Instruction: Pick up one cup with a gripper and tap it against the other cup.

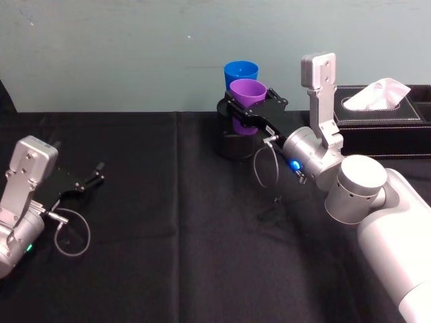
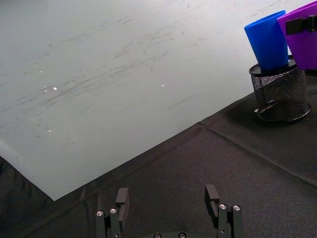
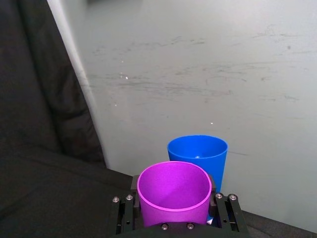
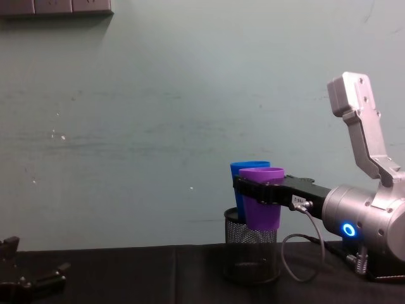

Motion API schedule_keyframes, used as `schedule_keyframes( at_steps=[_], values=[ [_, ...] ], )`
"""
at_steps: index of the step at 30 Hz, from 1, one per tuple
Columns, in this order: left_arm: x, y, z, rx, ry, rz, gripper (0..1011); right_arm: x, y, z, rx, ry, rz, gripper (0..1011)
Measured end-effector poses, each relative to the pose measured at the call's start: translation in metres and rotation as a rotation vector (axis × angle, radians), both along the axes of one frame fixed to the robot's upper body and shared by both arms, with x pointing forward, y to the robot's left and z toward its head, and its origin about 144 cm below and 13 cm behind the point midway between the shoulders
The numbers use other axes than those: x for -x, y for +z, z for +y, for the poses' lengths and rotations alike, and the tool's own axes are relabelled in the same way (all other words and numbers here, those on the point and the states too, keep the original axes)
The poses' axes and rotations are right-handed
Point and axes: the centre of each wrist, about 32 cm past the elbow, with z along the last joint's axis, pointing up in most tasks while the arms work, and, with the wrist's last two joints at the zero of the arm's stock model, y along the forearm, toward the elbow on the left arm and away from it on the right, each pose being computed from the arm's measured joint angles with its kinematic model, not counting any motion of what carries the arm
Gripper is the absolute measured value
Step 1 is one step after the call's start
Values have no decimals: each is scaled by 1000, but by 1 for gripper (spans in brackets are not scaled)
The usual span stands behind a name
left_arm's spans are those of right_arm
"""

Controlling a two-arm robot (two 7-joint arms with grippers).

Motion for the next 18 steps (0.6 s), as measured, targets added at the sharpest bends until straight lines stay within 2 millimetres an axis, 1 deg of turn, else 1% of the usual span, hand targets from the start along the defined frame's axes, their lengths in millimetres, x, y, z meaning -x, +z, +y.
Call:
schedule_keyframes(
  at_steps=[18],
  values=[
    [0,0,0,0,0,0,1000,0,0,0,0,0,0,734]
  ],
)
